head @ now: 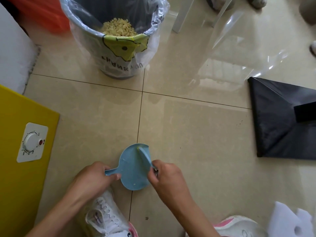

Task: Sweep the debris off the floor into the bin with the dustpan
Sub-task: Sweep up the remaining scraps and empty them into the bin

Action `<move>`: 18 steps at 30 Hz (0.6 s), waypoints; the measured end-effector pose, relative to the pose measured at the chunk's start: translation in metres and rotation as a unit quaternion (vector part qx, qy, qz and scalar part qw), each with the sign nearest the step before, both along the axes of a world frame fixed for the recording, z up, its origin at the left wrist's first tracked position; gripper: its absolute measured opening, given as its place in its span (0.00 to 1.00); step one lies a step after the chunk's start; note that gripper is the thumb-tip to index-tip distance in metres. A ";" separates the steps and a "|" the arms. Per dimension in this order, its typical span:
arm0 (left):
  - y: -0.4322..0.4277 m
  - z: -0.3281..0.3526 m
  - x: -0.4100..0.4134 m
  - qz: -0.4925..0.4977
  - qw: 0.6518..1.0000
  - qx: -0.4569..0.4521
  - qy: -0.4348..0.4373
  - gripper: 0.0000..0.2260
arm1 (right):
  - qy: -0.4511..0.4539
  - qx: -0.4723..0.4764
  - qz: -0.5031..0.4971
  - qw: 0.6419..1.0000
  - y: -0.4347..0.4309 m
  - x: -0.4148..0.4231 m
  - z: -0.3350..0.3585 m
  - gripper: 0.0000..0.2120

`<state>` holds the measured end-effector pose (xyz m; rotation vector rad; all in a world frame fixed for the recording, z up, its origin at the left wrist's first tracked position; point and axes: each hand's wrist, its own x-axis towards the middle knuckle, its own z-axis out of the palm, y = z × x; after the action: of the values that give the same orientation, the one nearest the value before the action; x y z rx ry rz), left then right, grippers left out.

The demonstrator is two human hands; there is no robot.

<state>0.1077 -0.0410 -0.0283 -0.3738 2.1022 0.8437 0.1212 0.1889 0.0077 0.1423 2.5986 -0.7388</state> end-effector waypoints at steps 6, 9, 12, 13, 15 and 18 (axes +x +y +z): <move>-0.004 0.007 -0.003 -0.001 1.000 0.000 -0.022 0.16 | 0.085 0.063 -0.114 0.988 0.043 -0.013 0.017 0.05; -0.005 0.008 -0.004 -0.006 1.000 -0.002 -0.023 0.19 | 0.053 0.150 -0.099 0.982 0.047 -0.009 0.008 0.07; -0.004 0.011 -0.005 -0.007 1.000 -0.004 -0.022 0.18 | -0.006 0.022 -0.062 0.998 0.027 0.000 0.004 0.08; -0.004 0.012 -0.005 -0.011 1.000 -0.004 -0.025 0.16 | -0.022 -0.038 -0.075 0.996 0.023 0.001 0.006 0.08; -0.005 0.015 -0.006 -0.015 0.999 -0.001 -0.033 0.16 | -0.019 -0.088 -0.118 0.989 0.023 -0.001 0.012 0.07; -0.007 0.016 -0.007 -0.016 0.999 -0.006 -0.038 0.16 | 0.047 0.016 -0.115 0.992 0.036 -0.003 0.013 0.05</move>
<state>0.1005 -0.0479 -0.0118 -0.3720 2.0393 0.7875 0.1179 0.2252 0.0203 0.4313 2.7136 -0.8006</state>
